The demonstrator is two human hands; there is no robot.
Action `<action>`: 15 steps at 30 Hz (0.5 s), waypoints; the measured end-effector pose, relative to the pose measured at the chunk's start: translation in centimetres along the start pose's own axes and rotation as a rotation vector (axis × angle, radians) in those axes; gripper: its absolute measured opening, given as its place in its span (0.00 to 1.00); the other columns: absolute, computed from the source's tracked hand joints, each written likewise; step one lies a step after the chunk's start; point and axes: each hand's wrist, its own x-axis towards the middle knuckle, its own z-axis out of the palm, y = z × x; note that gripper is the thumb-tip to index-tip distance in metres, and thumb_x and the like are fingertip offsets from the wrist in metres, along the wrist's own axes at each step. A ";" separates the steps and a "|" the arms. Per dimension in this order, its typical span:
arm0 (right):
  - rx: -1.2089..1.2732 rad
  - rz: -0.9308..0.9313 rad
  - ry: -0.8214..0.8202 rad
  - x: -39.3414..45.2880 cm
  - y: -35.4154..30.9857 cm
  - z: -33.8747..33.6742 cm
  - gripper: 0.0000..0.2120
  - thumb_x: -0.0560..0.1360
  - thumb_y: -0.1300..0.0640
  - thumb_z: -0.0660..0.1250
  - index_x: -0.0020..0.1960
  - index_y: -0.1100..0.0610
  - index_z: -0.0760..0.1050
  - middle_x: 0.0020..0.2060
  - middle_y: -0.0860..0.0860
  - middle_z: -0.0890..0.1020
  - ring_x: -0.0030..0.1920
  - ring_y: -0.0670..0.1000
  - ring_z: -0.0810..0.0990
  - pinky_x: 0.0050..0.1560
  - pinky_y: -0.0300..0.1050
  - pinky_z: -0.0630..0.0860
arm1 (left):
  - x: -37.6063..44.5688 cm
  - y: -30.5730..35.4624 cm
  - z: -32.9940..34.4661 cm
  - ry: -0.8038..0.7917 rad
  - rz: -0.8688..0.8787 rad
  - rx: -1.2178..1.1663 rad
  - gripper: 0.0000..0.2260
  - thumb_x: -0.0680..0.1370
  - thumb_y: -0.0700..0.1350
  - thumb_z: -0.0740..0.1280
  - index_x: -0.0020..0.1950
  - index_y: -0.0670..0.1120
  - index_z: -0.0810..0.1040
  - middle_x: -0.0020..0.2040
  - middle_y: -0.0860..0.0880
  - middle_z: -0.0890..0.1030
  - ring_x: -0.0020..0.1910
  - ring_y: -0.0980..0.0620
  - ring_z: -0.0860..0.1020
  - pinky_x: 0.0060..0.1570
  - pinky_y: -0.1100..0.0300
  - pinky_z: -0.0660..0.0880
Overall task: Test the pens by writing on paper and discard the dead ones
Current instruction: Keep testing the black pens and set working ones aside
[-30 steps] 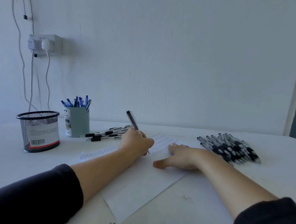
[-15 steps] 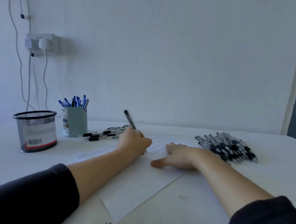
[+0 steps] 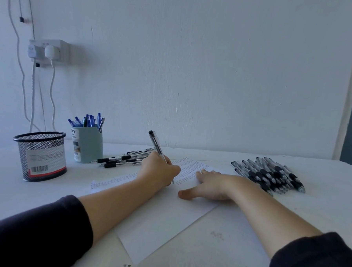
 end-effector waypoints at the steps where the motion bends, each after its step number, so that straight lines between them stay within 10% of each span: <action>1: -0.002 -0.001 0.001 0.0 0.0 0.0 0.48 0.69 0.27 0.58 0.78 0.52 0.45 0.78 0.47 0.46 0.77 0.49 0.44 0.75 0.56 0.47 | 0.0 0.0 0.0 -0.002 0.000 0.005 0.04 0.67 0.40 0.65 0.32 0.45 0.75 0.24 0.49 0.77 0.23 0.55 0.71 0.27 0.66 0.65; 15: 0.004 0.001 -0.003 0.1 0.1 0.1 0.49 0.69 0.27 0.59 0.78 0.51 0.44 0.78 0.47 0.45 0.77 0.49 0.43 0.75 0.56 0.46 | -0.2 0.1 0.1 -0.013 0.009 0.019 0.01 0.68 0.40 0.65 0.36 0.44 0.76 0.24 0.50 0.77 0.19 0.59 0.70 0.27 0.66 0.65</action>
